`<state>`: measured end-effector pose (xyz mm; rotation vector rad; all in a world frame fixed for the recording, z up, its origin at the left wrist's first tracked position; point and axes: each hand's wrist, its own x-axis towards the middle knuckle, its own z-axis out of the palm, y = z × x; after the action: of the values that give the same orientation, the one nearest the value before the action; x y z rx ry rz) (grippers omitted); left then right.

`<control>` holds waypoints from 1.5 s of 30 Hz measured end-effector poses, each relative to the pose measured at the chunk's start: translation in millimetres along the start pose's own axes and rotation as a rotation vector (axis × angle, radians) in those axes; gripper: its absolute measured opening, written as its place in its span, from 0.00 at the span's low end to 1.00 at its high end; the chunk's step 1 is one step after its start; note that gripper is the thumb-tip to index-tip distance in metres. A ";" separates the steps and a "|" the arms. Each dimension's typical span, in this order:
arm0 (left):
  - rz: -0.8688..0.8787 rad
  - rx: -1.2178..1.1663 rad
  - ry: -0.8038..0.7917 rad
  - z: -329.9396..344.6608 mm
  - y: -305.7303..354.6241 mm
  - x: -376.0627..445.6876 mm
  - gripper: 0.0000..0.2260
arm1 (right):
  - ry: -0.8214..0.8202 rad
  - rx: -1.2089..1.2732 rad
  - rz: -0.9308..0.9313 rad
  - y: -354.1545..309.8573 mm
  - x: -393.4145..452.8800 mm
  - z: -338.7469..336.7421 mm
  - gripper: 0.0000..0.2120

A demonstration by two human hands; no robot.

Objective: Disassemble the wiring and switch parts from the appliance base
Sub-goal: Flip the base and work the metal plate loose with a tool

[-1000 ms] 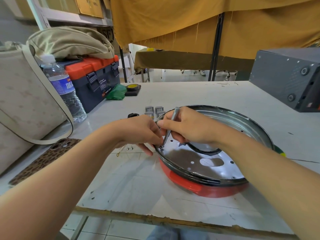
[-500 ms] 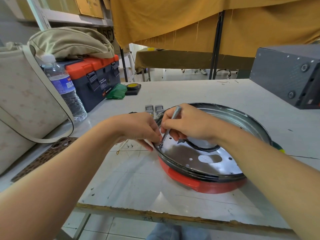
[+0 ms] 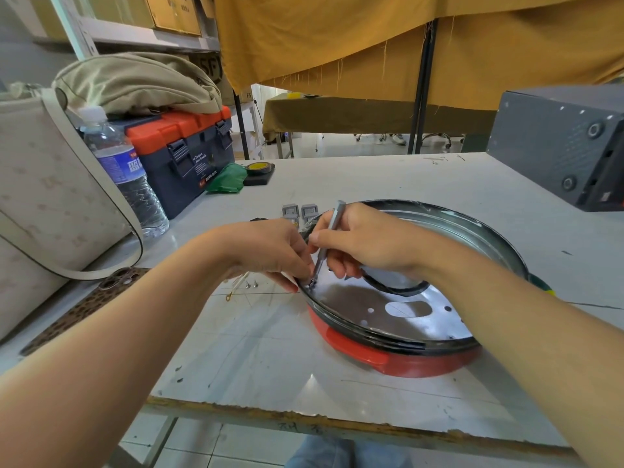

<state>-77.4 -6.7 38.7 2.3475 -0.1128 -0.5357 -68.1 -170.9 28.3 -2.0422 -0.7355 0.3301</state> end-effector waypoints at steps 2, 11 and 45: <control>-0.001 0.005 -0.001 0.0 0.4 0.6 0.07 | 0.017 0.001 0.006 0.3 0.3 -0.2 0.10; -0.011 -0.018 -0.006 -0.7 -0.2 2.6 0.04 | 0.046 0.026 -0.040 -1.0 -1.1 -1.8 0.10; 0.167 -0.117 0.379 2.4 -19.9 -14.0 0.04 | 0.166 -0.072 0.004 -8.1 -1.9 -6.4 0.10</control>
<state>-92.5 9.7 28.7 2.2559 -0.0968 -0.0110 -69.4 -173.1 38.5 -2.1103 -0.6487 0.1353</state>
